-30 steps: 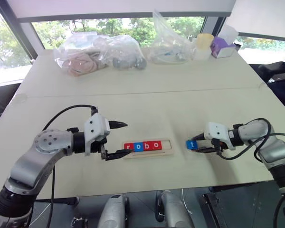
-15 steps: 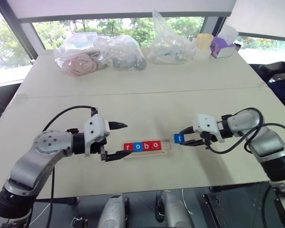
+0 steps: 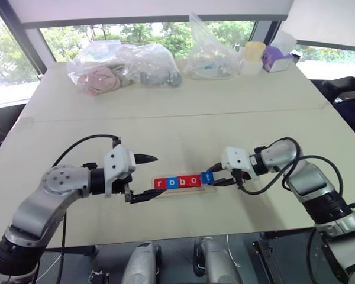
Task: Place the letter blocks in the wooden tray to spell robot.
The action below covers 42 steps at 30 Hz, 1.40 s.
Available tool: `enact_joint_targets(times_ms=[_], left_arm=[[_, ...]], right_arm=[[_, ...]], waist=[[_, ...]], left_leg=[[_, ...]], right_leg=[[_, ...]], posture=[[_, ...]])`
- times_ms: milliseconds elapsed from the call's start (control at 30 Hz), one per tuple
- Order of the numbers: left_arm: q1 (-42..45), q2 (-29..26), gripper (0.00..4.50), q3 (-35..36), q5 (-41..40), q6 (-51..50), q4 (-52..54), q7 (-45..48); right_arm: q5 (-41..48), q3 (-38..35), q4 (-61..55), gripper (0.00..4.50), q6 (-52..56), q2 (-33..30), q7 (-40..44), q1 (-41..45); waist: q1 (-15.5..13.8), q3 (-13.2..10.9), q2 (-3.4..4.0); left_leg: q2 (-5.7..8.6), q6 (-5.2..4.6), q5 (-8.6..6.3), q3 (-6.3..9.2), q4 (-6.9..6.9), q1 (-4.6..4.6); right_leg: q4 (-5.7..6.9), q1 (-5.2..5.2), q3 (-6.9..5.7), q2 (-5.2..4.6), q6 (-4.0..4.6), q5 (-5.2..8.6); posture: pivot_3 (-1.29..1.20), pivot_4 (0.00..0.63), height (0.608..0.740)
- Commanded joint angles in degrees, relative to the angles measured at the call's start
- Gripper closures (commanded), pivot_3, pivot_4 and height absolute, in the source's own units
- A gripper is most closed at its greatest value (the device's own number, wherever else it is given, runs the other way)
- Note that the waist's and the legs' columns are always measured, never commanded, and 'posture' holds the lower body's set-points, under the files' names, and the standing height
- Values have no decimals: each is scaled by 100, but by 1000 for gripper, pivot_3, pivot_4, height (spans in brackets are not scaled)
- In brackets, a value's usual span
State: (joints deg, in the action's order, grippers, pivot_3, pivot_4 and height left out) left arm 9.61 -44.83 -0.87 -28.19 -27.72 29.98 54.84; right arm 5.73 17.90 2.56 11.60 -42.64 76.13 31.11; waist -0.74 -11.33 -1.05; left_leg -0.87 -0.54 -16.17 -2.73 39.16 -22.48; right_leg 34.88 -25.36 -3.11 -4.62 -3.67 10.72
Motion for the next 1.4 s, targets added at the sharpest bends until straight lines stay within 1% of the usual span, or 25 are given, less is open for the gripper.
enact_joint_targets(times_ms=[33,567,633,667,767,800,1067,1167,1267,1400], left_arm=[[1,-31,0,148,-46,94,238,-23],[7,-34,0,147,-52,82,264,-38],[7,-38,0,148,-51,80,269,-38],[12,-39,0,147,-50,79,271,-39],[49,-30,0,131,-53,58,265,-52],[51,-32,0,135,-57,55,268,-52],[56,-25,0,128,-59,43,269,-62],[19,-25,0,146,-78,32,272,-62],[-87,-63,0,198,-99,-7,318,-68],[-292,-194,0,377,-158,-135,410,-78]], right_arm=[[-70,2,30,3371,-125,29,5,113],[-146,26,94,3371,-150,72,41,95],[-153,28,105,2304,-156,82,30,98],[-155,28,111,1911,-157,86,28,100],[-196,23,157,279,-214,117,-13,123],[-200,19,144,58,-207,121,-15,132],[-65,-218,27,58,42,85,-152,245],[68,-432,-160,58,344,-1,-220,194],[246,-731,-524,58,726,-186,-333,-44],[739,-1366,-1379,58,1576,-510,-583,-646]], waist=[[4,0,0],[5,0,0],[5,0,0],[5,0,0],[6,0,0],[6,0,0],[3,0,0],[4,0,0],[-2,0,0],[-6,0,0]], left_leg=[[0,0,0,0,0,0],[-1,0,0,1,0,0],[-1,0,0,0,0,0],[-1,0,0,0,0,0],[-1,0,0,1,0,0],[-1,0,0,1,0,0],[-1,0,0,1,0,0],[-1,0,0,1,-1,0],[-1,0,0,1,-1,-1],[-1,1,-1,3,-4,-4]], right_leg=[[0,0,0,-1,0,0],[1,-1,-1,2,-2,1],[1,-1,-1,2,-2,1],[1,-1,-1,2,-2,1],[1,-1,-1,2,-2,1],[1,-1,-1,2,-2,1],[1,-1,-1,2,-2,1],[0,-2,-1,1,-2,2],[0,-2,-1,0,-1,1],[-2,-4,-1,-4,0,1]], posture=[[0,150,740],[0,150,740],[0,150,740],[0,150,740],[0,150,740],[0,150,740],[0,150,740],[0,150,740],[0,150,740],[0,150,740]])
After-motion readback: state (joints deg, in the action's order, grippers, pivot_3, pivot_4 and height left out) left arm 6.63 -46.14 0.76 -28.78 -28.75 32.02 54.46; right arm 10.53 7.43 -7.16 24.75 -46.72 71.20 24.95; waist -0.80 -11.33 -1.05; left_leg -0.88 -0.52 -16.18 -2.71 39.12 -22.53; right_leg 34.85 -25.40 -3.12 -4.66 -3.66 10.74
